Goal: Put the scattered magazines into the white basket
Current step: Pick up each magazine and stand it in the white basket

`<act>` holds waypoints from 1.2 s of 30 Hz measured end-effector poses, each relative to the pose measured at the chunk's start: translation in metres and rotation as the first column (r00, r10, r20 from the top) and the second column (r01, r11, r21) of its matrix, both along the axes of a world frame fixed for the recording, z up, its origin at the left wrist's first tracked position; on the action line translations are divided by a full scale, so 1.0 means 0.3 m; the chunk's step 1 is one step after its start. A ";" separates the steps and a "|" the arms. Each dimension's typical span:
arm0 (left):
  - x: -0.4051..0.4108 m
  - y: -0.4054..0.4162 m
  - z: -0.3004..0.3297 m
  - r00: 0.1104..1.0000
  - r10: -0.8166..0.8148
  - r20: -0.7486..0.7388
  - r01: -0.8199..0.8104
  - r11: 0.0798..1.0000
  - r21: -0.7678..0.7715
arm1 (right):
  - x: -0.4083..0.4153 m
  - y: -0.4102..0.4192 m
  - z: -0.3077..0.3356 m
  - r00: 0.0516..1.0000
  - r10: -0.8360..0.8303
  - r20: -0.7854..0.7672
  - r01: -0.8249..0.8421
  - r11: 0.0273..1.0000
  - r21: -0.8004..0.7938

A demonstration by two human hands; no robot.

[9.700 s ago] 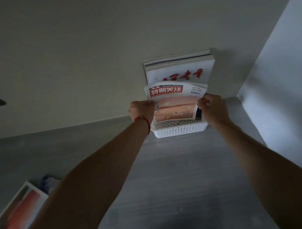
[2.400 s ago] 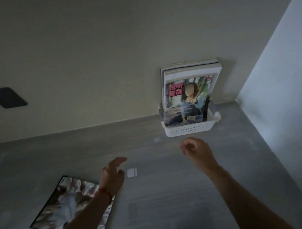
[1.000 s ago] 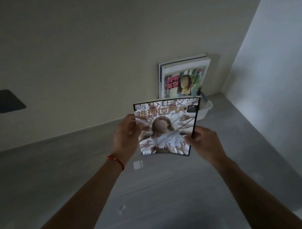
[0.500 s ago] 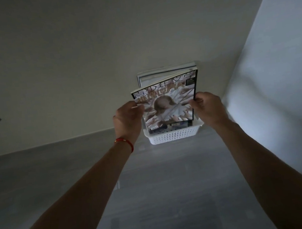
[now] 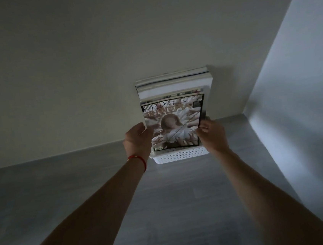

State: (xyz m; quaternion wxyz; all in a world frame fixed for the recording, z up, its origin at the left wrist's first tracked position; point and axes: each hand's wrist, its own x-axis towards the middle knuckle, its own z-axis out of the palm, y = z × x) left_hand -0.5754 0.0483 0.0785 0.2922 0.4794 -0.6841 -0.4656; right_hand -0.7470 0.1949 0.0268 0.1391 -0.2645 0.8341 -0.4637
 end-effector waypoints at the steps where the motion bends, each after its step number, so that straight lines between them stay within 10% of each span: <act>1: 0.003 -0.002 -0.010 1.000 0.000 0.022 0.000 1.000 -0.020 | -0.003 -0.002 -0.002 0.999 0.022 0.031 -0.022 1.000 -0.007; 10: 0.010 -0.070 -0.122 0.954 -0.176 0.245 0.178 0.984 0.012 | -0.097 0.030 -0.023 0.995 -0.051 -0.080 0.056 0.997 0.055; 14: -0.058 -0.107 -0.146 0.958 -0.284 0.025 0.270 0.932 0.243 | -0.174 -0.010 -0.034 0.973 0.142 0.184 -0.166 0.978 0.125; 22: -0.105 -0.131 -0.197 0.965 -0.257 -0.045 0.260 0.945 0.200 | -0.216 -0.081 -0.074 0.890 0.196 0.413 -0.171 0.980 -0.097; 36: -0.063 -0.063 -0.210 0.958 -0.210 -0.195 0.253 0.939 0.231 | -0.028 0.047 -0.107 0.945 0.020 0.326 0.045 0.981 -0.189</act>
